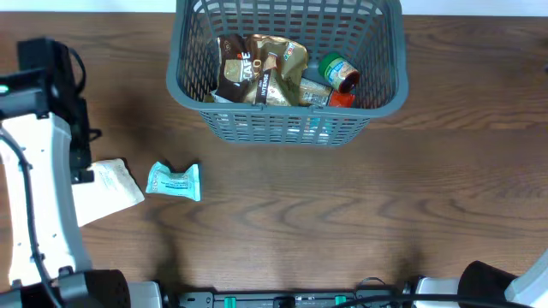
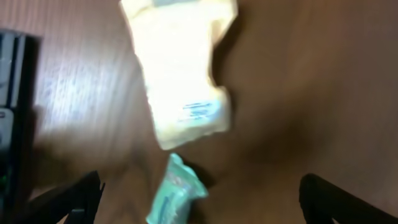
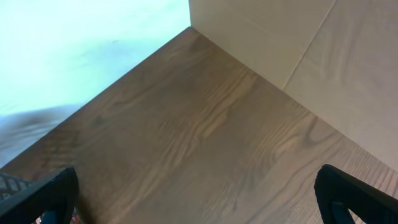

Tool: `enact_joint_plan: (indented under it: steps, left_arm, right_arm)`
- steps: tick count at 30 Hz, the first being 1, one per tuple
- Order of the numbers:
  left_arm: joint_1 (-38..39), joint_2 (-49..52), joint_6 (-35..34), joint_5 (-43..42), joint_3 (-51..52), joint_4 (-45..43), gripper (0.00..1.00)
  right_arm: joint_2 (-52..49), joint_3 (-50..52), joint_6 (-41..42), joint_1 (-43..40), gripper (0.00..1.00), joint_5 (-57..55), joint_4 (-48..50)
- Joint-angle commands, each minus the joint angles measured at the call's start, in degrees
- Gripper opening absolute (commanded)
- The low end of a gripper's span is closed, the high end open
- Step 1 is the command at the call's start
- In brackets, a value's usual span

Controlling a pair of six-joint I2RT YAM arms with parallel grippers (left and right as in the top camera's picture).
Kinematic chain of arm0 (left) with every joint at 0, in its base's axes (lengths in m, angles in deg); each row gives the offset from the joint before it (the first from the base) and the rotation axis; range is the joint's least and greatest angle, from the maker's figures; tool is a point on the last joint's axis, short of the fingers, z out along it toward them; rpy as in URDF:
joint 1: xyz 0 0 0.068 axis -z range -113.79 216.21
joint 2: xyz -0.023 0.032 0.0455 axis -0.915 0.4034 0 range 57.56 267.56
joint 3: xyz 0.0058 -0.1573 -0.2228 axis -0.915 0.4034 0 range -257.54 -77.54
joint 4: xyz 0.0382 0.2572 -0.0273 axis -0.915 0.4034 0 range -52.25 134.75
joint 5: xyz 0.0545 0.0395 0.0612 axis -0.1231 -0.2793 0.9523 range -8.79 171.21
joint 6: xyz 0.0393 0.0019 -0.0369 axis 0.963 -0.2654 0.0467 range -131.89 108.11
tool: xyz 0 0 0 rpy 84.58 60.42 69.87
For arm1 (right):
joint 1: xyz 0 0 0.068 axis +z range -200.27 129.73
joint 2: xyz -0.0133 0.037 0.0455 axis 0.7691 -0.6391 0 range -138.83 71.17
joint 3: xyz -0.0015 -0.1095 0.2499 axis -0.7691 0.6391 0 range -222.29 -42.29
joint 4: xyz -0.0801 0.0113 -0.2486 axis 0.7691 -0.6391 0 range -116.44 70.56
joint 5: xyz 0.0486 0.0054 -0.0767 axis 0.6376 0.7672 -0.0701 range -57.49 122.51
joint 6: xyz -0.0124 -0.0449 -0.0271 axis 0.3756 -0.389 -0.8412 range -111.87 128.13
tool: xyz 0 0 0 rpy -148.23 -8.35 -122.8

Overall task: Pack container
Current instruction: 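Move the left gripper back toward the cream paper bag, then lower the left gripper onto the cream paper bag and grasp it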

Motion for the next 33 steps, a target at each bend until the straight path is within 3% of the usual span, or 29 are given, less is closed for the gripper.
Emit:
enact_joint_plan:
  steps: [1, 7, 16, 24, 33]
  left_arm:
    - [-2.1, 0.6, 0.9, 0.4, 7.2, -2.9, 0.99]
    - [-6.7, 0.6, 5.8, 0.0, 19.4, -11.9, 0.99]
    - [-12.9, 0.9, 8.2, -2.6, 27.7, -23.7, 0.99]
    - [-13.5, 3.7, 16.0, -7.4, 28.6, -34.3, 0.99]
    - [-13.5, 12.5, 15.9, -9.7, 28.6, -36.3, 0.99]
  right_arm:
    - [-0.3, 0.0, 0.8, -0.5, 0.99, 0.0, -0.1]
    - [-0.3, 0.0, 0.8, -0.5, 0.99, 0.0, -0.1]
    - [-0.3, 0.0, 0.8, -0.5, 0.99, 0.0, -0.1]
    - [-0.3, 0.0, 0.8, -0.5, 0.99, 0.0, -0.3]
    - [-0.3, 0.0, 0.8, -0.5, 0.99, 0.0, -0.3]
